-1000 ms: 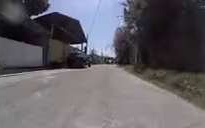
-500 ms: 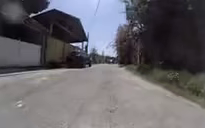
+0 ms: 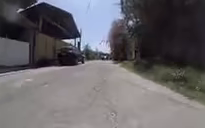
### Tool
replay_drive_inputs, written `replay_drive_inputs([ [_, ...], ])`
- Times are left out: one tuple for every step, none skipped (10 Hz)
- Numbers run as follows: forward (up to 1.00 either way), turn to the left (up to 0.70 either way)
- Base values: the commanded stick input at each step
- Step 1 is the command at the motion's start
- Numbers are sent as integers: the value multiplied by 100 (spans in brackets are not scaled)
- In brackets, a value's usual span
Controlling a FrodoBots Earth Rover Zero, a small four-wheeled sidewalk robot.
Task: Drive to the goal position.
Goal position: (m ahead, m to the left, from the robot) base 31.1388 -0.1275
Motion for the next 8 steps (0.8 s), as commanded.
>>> replay_drive_inputs([
  [100,1],
  [100,1],
  [100,1],
  [100,1],
  [100,-20],
  [100,-39],
  [100,-39],
  [100,-39],
])
